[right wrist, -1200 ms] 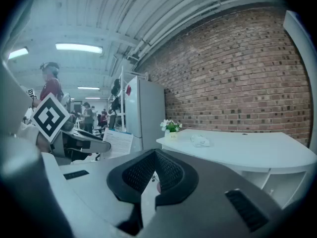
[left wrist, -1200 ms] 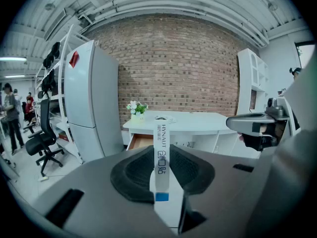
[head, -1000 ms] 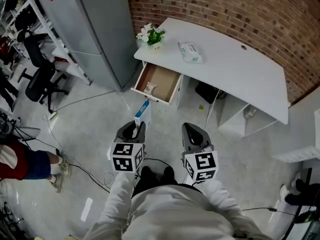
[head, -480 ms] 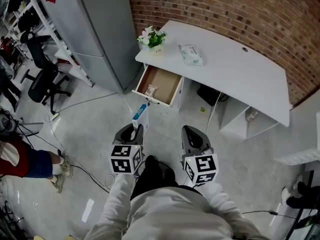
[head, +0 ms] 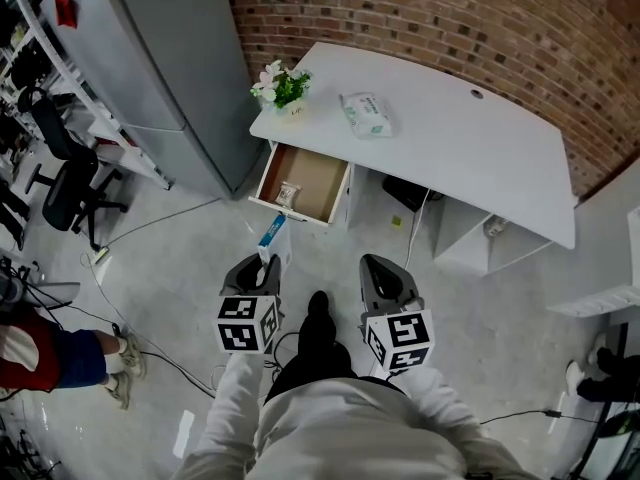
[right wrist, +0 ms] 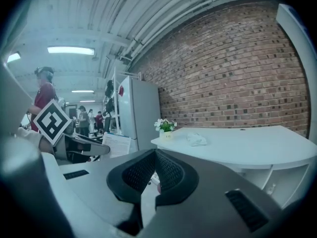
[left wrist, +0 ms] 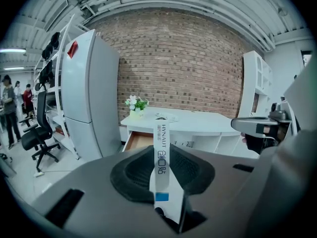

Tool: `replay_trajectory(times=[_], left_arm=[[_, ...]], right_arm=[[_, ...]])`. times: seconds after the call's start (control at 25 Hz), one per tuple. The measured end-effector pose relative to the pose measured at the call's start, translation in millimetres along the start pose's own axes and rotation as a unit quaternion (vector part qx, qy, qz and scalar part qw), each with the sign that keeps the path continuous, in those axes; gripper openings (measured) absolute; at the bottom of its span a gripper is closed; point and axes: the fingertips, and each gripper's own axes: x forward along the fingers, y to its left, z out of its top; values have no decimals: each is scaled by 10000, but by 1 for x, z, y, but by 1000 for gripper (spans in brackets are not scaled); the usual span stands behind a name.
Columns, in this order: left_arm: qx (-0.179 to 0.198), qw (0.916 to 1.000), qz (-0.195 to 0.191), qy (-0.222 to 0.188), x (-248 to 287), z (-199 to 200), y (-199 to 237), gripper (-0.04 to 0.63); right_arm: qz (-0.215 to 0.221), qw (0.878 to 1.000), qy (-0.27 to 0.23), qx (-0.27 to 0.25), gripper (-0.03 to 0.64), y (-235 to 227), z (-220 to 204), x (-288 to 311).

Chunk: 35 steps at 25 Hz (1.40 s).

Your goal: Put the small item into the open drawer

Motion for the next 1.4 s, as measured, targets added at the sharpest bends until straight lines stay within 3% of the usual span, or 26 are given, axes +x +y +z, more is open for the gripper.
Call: replay_trajectory(times=[0.6,1.04,1.4], left_arm=[[-23,9997,-218,142,122,53,62,101],[25,9971,-589,488,195,58,88,101],[-163,9938,-818,738,225,45,101,101]], right_arm=[[-290,9994,182,95,26,-40,24,125],[-547,9976,396,145,26,-57,33,190],[-824,9955,444,123,26,-67,37,216]])
